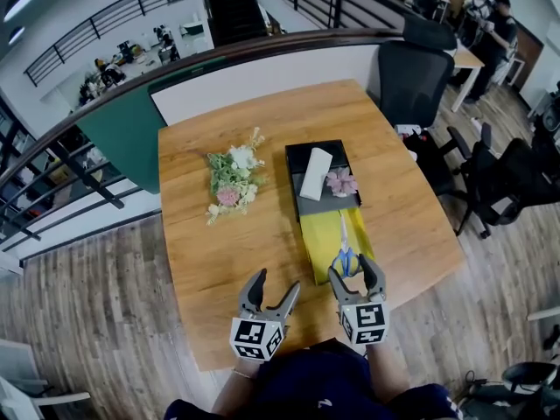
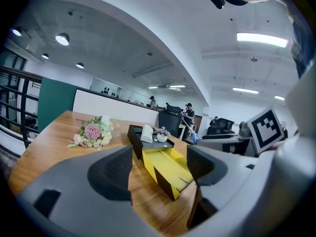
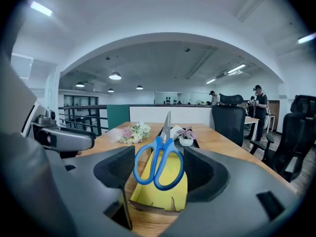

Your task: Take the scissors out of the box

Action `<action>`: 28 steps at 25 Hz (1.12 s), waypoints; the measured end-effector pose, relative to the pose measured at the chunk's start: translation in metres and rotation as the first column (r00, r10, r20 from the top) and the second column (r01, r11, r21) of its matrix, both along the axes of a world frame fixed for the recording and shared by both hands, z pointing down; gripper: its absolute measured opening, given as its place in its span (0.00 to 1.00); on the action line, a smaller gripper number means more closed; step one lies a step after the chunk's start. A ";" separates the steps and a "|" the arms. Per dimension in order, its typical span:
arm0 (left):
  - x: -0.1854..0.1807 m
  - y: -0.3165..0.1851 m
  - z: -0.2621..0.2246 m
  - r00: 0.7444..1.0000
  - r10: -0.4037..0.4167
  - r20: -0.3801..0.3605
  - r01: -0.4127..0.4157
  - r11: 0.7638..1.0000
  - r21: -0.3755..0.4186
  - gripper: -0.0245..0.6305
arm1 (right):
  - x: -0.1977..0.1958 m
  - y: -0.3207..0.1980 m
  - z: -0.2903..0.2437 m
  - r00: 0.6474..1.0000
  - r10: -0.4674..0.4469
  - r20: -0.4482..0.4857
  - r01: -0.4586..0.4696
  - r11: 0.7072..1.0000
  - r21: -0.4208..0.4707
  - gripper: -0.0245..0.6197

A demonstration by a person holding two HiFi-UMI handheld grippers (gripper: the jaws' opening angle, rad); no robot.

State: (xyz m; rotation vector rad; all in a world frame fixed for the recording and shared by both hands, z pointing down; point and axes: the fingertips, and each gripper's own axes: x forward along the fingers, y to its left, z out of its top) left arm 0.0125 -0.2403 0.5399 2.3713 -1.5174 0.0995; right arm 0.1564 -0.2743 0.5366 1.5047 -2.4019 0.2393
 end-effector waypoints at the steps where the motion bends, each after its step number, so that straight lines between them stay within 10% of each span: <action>1: 0.000 0.000 -0.002 1.000 0.003 -0.001 -0.003 1.000 0.007 0.56 | -0.001 0.003 -0.002 1.000 0.000 0.005 0.000 1.000 0.010 0.53; 11: -0.003 0.006 -0.006 1.000 0.020 0.016 -0.020 1.000 0.014 0.53 | -0.009 0.018 -0.013 1.000 0.000 0.024 -0.001 0.998 0.062 0.53; 20: -0.004 0.011 -0.008 0.999 0.035 0.004 -0.035 0.999 0.033 0.05 | -0.018 0.019 -0.017 0.999 -0.023 0.032 0.020 0.996 0.082 0.53; 28: 0.004 0.016 -0.004 0.996 0.085 -0.010 -0.085 0.996 0.010 0.04 | -0.017 0.018 -0.023 0.998 -0.029 0.056 0.023 0.994 0.108 0.53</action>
